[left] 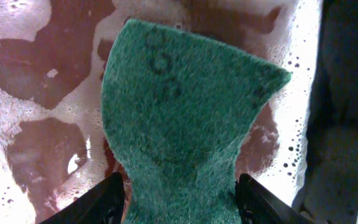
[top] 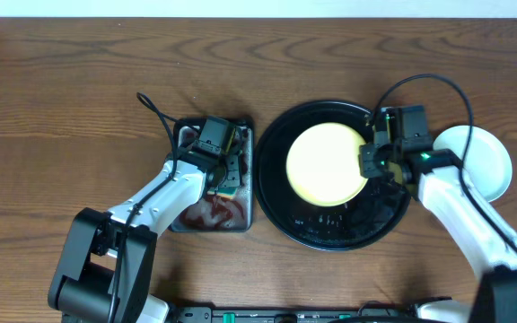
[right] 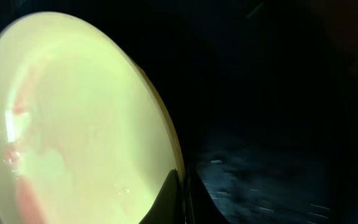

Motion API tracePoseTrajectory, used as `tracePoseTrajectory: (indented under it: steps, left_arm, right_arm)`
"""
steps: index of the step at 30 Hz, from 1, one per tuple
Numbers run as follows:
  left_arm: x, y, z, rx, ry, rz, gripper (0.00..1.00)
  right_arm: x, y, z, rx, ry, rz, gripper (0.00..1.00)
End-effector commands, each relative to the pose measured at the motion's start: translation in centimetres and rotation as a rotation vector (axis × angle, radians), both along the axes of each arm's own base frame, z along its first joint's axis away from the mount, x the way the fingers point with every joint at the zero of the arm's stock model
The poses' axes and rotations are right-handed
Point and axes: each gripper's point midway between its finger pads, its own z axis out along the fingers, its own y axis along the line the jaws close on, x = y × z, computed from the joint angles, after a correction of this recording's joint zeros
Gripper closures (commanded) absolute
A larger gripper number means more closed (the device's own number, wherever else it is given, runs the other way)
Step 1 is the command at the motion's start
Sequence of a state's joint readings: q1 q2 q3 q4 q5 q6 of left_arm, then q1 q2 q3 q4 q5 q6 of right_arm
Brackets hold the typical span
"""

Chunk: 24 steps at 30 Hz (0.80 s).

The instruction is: Clean dirty plates on tray and stack at the side

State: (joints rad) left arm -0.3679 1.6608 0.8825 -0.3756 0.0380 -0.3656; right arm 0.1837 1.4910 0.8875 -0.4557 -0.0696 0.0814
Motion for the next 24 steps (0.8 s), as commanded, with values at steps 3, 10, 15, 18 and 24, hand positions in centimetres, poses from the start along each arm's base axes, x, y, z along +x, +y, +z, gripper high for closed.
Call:
tracePoseTrajectory:
  steps: [3,10,15,18,24]
  left_arm:
    - [-1.4,0.9,-0.9,0.037,0.06,0.006,0.4]
    - [-1.9,1.1,-1.0,0.045,0.081,0.006,0.38]
    - [-1.9,1.1,-1.0,0.045,0.081,0.006,0.81]
    - [-1.9,1.1,-1.0,0.044,0.08,0.006,0.92]
    - [-1.8,1.1,-1.0,0.043,0.076,0.005,0.93]
  right_arm:
    - [0.8,-3.0,5.9,-0.243,-0.194,-0.062,0.99]
    - [0.2,-4.4,9.9,-0.489,-0.321,-0.095,0.99]
    - [-0.4,-4.6,11.7,-0.662,-0.381,-0.131,0.99]
    - [-0.9,-4.2,13.1,-0.756,-0.428,-0.151,0.99]
    - [-1.7,-2.3,14.7,-0.84,-0.502,-0.138,0.99]
